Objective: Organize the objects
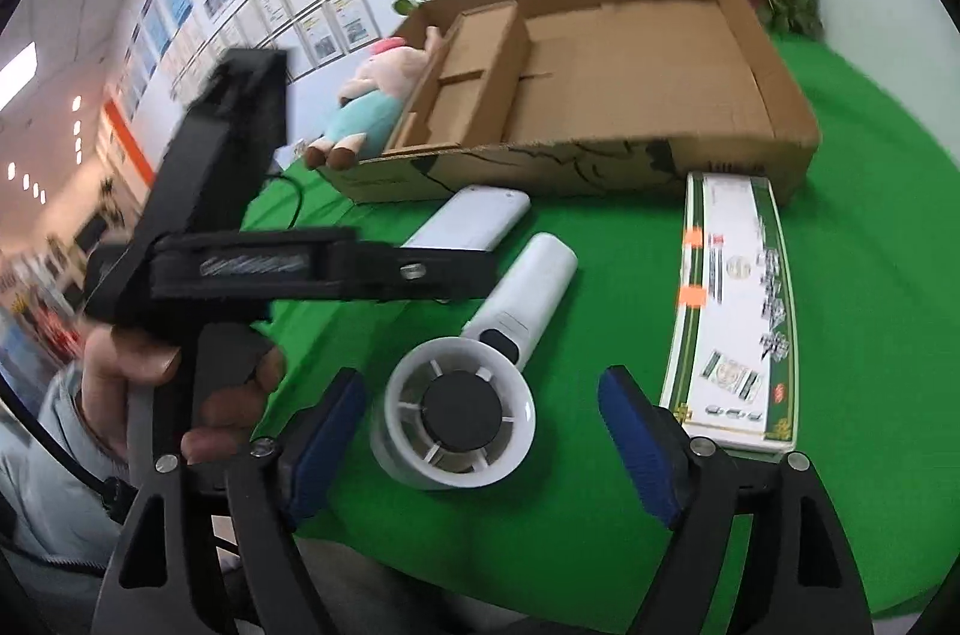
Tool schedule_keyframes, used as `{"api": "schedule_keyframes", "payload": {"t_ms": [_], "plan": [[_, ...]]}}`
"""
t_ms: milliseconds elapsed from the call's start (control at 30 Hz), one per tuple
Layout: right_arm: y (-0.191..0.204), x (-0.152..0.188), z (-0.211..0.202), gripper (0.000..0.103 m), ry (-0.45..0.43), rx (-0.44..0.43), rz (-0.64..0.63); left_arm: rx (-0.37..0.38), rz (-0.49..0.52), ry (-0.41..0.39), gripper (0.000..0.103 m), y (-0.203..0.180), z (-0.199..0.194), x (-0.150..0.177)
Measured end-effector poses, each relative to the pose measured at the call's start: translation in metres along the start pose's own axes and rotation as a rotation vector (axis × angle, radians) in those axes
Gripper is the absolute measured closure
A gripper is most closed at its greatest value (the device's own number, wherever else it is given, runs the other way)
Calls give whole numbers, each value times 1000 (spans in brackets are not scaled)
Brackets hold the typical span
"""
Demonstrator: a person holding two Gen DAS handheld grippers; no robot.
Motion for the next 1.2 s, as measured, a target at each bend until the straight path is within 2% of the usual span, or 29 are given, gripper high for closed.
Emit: {"api": "schedule_keyframes", "payload": {"t_ms": [133, 267, 333, 433, 533, 600, 667, 733, 800, 833, 933, 1167, 1200], "plan": [[25, 0, -4, 28, -36, 3, -108, 32, 6, 29, 23, -10, 8, 0], [21, 5, 6, 47, -4, 47, -124, 33, 16, 45, 23, -13, 11, 4], [12, 9, 8, 49, 15, 50, -104, 43, 8, 50, 23, -14, 12, 6], [8, 10, 8, 49, 21, 51, -97, 54, -3, 61, 23, -16, 11, 10], [14, 10, 9, 47, 26, 10, -87, 80, -28, 77, 23, -17, 11, 12], [25, 11, 11, 38, 23, -14, -94, 76, -37, 88, 24, -15, 11, 14], [36, 12, 16, 34, 20, -35, -107, 52, -37, 108, 35, -11, 13, 16], [43, 15, 25, 34, 29, -32, -110, 37, -46, 131, 55, -5, 15, 20], [45, 18, 36, 34, 52, -31, -92, 16, -51, 150, 68, 1, 17, 24], [44, 19, 40, 34, 61, -24, -82, 21, -57, 148, 69, 3, 16, 25], [44, 22, 48, 51, 76, -19, -77, 40, -73, 139, 71, 6, 14, 26], [41, 26, 41, 54, 71, -68, -75, 55, -119, 112, 75, 7, 8, 23], [39, 27, 41, 54, 75, -74, -63, 58, -126, 99, 81, 8, 5, 22]]}}
Point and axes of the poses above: each gripper's, at about its wrist camera, not at the fingertips, and z roughly the way its jaws point, y to its left, x to its underside, the point moved 9 cm from there along z, roughly the way its jaws point, and after that the axes turned 6 degrees about x, right-handed, at the moved point
